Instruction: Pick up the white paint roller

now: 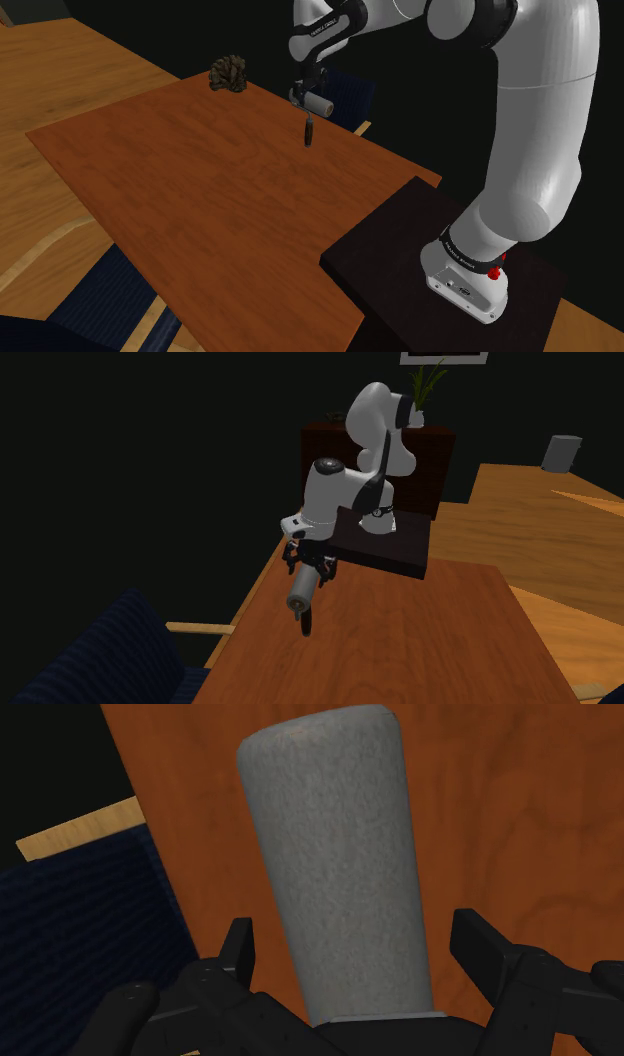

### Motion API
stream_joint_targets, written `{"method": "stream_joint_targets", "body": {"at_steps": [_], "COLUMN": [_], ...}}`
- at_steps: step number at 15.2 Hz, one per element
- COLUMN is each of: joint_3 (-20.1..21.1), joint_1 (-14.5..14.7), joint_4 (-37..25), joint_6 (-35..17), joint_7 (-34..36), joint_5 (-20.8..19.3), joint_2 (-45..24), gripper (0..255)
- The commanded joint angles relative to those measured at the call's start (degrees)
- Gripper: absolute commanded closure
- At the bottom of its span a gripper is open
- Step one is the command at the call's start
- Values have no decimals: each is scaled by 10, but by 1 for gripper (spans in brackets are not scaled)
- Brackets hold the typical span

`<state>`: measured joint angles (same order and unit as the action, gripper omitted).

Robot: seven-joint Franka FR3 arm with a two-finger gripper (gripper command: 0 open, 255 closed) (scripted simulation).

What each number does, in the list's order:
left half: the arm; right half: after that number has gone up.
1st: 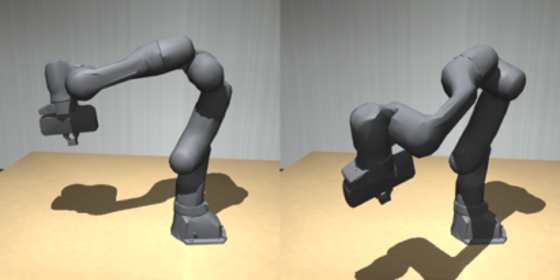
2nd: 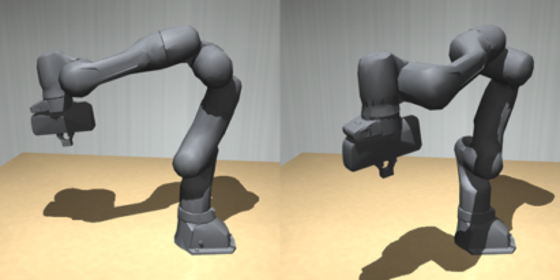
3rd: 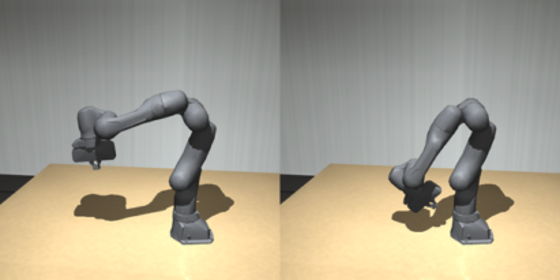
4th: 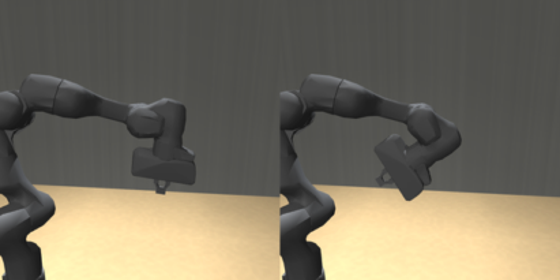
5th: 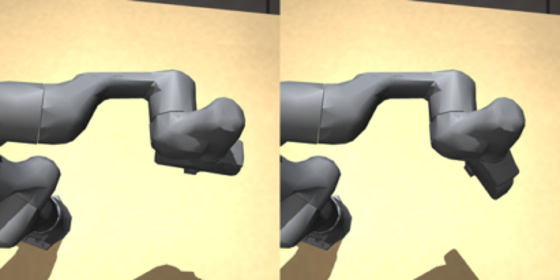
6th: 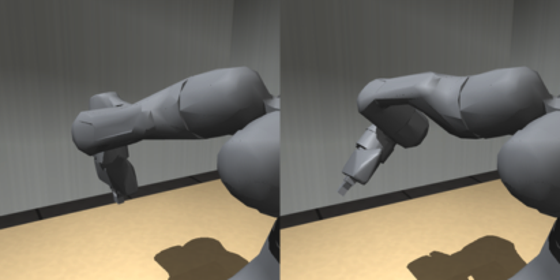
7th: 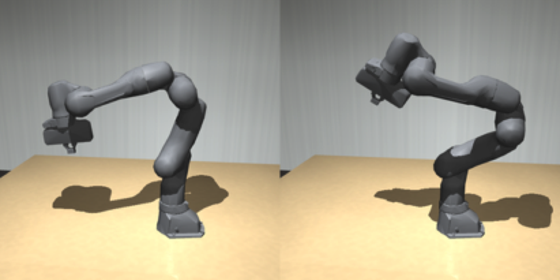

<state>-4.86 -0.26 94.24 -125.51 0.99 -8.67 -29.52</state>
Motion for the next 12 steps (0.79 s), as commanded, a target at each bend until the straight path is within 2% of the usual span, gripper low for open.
{"method": "stream_joint_targets", "body": {"at_steps": [1, 2, 3, 12], "joint_3": [0, 0, 0, 0], "joint_1": [0, 0, 0, 0], "joint_4": [4, 4, 2, 4], "joint_6": [-9, -9, -9, -9], "joint_7": [1, 1, 1, 1], "joint_5": [0, 0, 0, 0], "joint_2": [-5, -6, -7, -6], "gripper": [0, 0, 255, 255]}}
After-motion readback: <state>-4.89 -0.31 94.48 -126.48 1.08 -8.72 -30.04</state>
